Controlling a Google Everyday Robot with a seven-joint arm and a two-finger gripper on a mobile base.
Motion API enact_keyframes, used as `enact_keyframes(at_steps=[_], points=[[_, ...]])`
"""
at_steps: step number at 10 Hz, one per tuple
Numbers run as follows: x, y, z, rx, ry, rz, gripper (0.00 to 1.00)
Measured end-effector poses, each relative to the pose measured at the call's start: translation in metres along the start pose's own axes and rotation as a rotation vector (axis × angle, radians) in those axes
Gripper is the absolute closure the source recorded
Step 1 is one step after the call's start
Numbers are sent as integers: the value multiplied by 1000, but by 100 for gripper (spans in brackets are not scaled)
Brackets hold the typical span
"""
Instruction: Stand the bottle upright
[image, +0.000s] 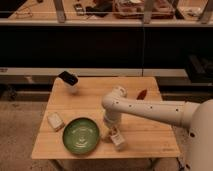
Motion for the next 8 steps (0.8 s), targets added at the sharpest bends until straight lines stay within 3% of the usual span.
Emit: enact_keyframes(at_steps=[5, 8], points=[[15, 14, 3, -7, -21, 28, 20], [13, 20, 2, -2, -28, 56, 20]])
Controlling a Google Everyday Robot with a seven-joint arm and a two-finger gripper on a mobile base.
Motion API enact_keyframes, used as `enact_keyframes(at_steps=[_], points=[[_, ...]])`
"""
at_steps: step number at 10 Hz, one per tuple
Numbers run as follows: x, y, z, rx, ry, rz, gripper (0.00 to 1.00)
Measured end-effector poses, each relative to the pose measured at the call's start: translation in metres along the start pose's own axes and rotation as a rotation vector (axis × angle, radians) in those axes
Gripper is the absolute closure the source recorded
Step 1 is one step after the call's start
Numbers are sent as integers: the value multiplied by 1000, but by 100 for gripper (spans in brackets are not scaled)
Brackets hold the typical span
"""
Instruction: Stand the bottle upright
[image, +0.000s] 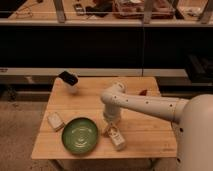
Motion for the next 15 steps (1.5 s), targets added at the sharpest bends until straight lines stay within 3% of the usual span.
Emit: enact_keyframes(at_steps=[4, 8, 11, 15], points=[[-2, -5, -13, 32, 5, 6, 20], [-11, -21, -27, 63, -33, -16, 20], [-16, -24, -28, 17, -74, -30, 20], [-15, -28, -23, -38, -94, -10, 20]])
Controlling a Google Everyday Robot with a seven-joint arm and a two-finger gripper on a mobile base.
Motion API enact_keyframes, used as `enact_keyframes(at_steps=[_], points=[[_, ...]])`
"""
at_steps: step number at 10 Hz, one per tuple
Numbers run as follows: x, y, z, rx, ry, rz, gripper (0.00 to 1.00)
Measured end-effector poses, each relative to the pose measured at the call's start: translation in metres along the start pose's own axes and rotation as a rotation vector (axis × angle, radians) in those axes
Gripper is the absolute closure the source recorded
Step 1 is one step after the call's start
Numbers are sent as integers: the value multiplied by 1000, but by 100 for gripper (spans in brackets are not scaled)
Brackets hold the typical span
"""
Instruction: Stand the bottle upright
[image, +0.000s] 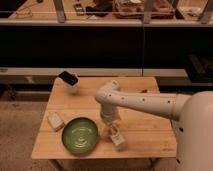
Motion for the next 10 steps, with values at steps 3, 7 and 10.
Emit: enact_keyframes(at_steps=[3, 7, 10], points=[[2, -7, 10, -34, -23, 0, 20], [-1, -10, 25, -62, -64, -5, 20], [-2, -7, 31, -71, -83, 9, 20]])
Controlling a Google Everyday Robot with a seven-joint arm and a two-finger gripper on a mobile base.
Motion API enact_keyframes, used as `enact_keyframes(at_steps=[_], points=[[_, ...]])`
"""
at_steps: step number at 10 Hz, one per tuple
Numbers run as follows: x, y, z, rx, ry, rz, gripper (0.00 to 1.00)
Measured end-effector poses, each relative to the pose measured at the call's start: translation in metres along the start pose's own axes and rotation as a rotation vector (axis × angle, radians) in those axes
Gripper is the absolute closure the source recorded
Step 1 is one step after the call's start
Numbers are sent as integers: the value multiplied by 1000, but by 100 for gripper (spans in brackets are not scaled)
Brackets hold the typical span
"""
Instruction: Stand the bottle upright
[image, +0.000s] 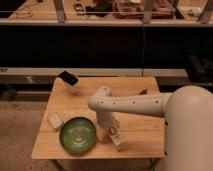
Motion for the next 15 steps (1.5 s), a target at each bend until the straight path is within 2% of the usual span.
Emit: enact_keyframes(at_steps=[10, 14, 15], points=[[18, 31, -17, -21, 12, 64, 20], [21, 35, -20, -29, 12, 65, 20], [21, 33, -19, -28, 11, 60, 23]])
